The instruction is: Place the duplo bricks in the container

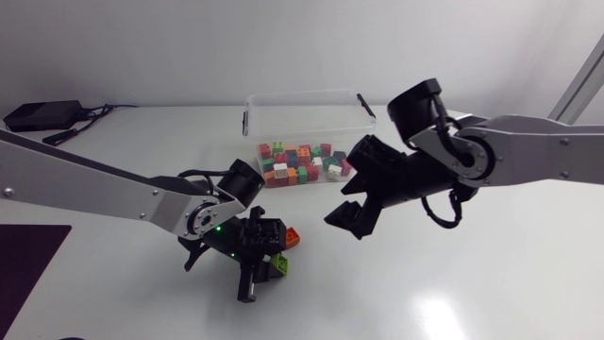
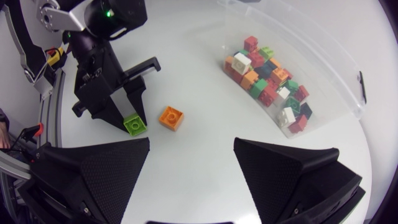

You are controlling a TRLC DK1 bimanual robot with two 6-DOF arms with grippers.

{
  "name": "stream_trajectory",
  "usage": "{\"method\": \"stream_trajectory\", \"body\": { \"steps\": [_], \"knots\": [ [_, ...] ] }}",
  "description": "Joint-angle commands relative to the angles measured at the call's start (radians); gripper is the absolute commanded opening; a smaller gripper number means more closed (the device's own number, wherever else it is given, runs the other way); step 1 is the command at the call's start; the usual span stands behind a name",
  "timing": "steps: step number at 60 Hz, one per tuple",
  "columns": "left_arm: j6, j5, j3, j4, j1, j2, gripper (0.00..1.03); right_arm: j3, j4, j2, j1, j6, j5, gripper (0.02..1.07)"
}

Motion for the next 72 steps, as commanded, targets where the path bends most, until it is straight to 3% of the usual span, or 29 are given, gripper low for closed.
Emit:
{"method": "stream_trajectory", "body": {
  "steps": [1, 5, 20, 41, 59, 72],
  "knots": [
    [0.023, 0.014, -0.026, -0.026, 0.005, 0.000, 0.34, -0.018, 0.011, 0.061, 0.032, 0.025, 0.030, 1.00],
    [0.026, 0.019, -0.030, -0.067, 0.012, -0.027, 0.34, -0.003, 0.011, 0.107, 0.052, 0.048, 0.056, 1.00],
    [0.049, 0.040, -0.045, -0.207, 0.152, -0.270, 0.34, 0.120, -0.026, 0.275, 0.138, 0.164, 0.140, 0.99],
    [-0.017, 0.043, 0.024, -0.236, 0.307, -0.447, 0.34, 0.381, -0.160, 0.464, 0.227, 0.360, 0.217, 0.96],
    [-0.144, 0.074, 0.086, -0.135, 0.367, -0.513, 0.34, 0.501, -0.246, 0.590, 0.273, 0.411, 0.280, 0.92],
    [-0.262, 0.075, 0.142, -0.009, 0.387, -0.489, 0.34, 0.508, -0.252, 0.622, 0.273, 0.411, 0.280, 0.66]
  ]
}}
